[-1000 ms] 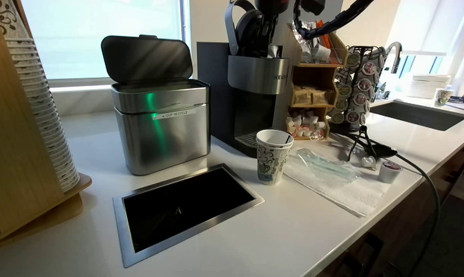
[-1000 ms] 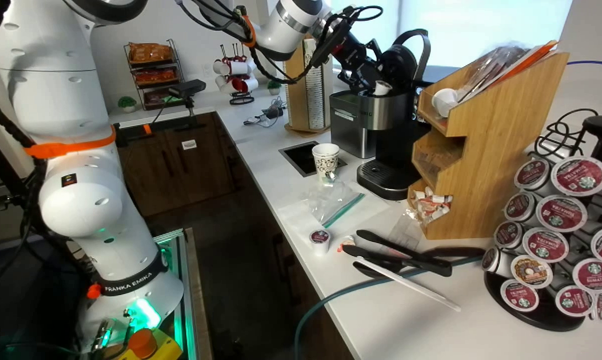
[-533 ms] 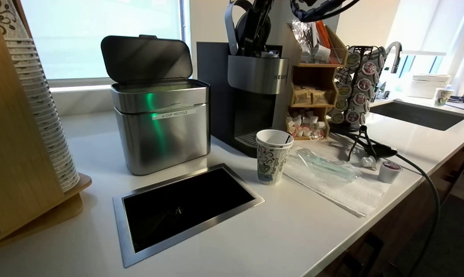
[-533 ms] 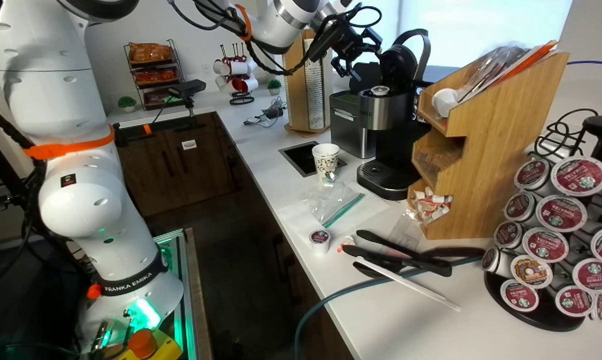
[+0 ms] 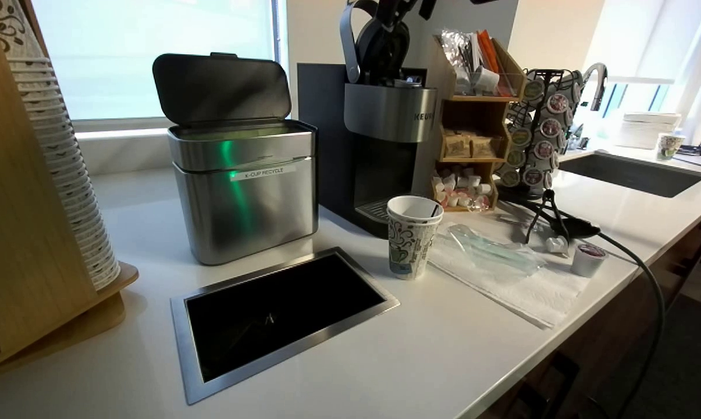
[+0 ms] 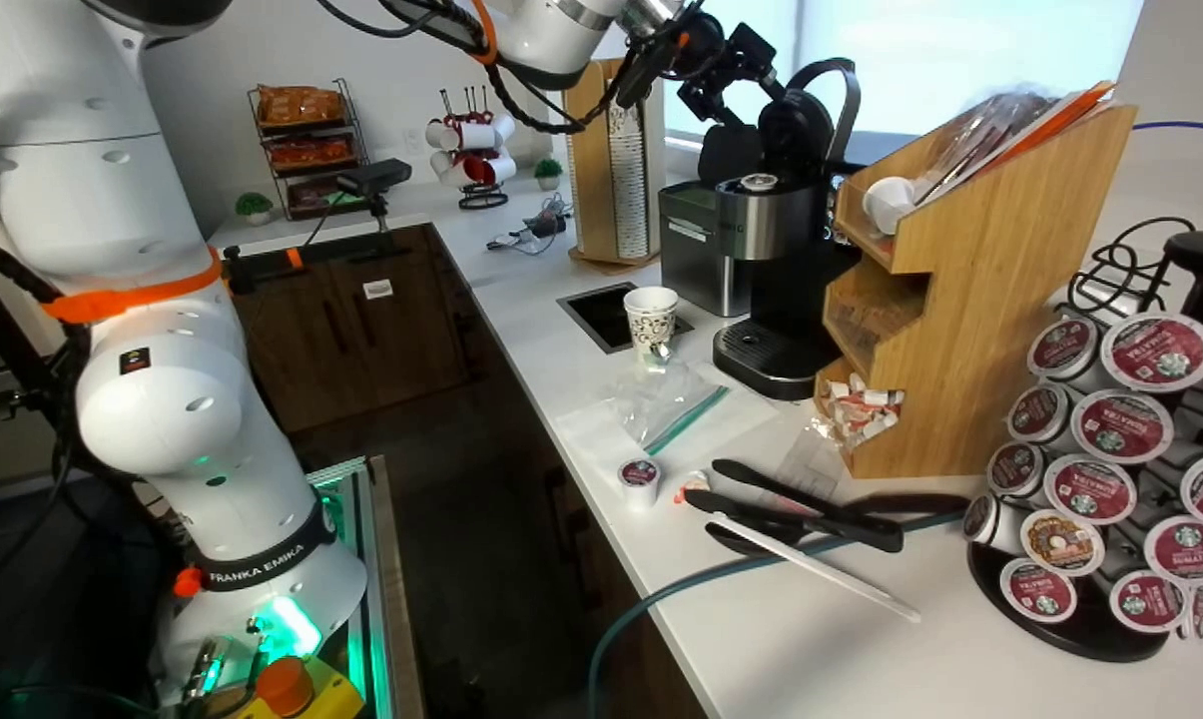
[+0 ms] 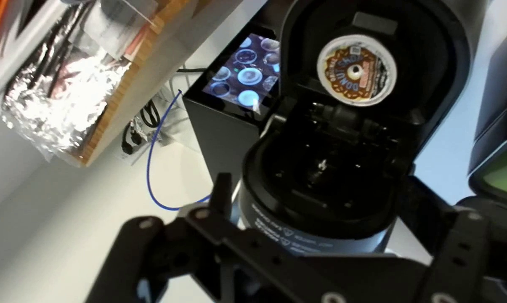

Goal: Remove one coffee pod from the stand on the right and put it on the countertop then place one coffee pod from the counter in the coffee maker chamber.

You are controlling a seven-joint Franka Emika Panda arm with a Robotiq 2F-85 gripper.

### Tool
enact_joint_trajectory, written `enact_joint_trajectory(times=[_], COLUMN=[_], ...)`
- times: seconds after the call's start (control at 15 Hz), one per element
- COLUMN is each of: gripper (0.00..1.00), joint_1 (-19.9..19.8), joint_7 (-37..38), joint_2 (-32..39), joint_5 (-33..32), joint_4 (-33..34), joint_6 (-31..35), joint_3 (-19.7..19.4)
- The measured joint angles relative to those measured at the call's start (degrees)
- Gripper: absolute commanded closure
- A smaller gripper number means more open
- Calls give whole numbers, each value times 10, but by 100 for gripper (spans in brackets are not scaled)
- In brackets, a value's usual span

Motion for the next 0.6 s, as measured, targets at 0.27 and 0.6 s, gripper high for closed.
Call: enact_joint_trajectory(times=[0.27, 0.6], gripper=[0, 0], joint_1=[-20, -39], joint_7=[44, 29], joint_2=[-29, -21], joint_5=[62, 154], joint_4=[-27, -50], joint_6=[0, 27], joint_3=[-10, -17])
